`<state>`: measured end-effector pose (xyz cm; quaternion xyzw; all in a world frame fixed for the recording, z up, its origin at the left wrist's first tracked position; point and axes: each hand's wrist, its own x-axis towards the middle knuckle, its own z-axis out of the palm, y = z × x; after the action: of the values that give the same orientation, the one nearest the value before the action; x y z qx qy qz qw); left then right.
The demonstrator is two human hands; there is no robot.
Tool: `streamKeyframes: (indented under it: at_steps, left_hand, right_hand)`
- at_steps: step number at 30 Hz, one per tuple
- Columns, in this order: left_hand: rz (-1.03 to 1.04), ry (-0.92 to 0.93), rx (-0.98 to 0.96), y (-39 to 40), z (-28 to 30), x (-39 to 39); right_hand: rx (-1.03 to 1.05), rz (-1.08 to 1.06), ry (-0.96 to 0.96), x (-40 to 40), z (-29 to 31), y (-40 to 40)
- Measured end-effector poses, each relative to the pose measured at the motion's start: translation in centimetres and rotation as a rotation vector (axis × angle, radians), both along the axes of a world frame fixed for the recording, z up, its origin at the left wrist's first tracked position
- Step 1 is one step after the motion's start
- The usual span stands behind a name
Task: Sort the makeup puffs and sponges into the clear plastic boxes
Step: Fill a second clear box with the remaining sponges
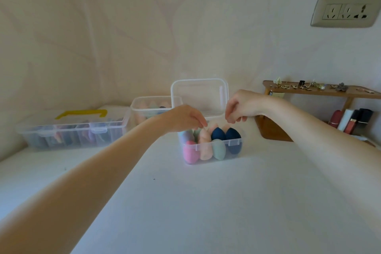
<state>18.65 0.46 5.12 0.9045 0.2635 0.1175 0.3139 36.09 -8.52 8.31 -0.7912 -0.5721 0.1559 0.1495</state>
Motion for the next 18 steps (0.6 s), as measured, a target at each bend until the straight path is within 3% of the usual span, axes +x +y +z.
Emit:
streamKeyframes:
  at_steps: [2, 6, 11, 15, 18]
  left_hand:
    - [-0.010, 0.062, 0.169, 0.3, 0.2, -0.3]
    - [-0.118, 0.337, 0.231, -0.2, -0.4, -0.5]
    - [-0.094, 0.325, 0.250, -0.4, -0.8, -0.8]
    - [-0.047, 0.300, 0.237, -0.7, -1.0, -1.1]
    - [-0.062, 0.315, 0.254, -1.0, -1.0, -1.1]
  right_hand:
    - [-0.133, 0.020, -0.118, -0.3, -0.2, -0.2]
    - [-0.325, 0.024, -0.336, -1.6, -2.2, 0.2]
    - [-0.359, 0.011, -0.502, -2.7, -3.7, 1.2]
    - [-0.382, 0.034, -0.505, -3.2, -2.8, 0.8]
    - [-0.311, 0.068, -0.393, -2.7, -2.0, 0.3]
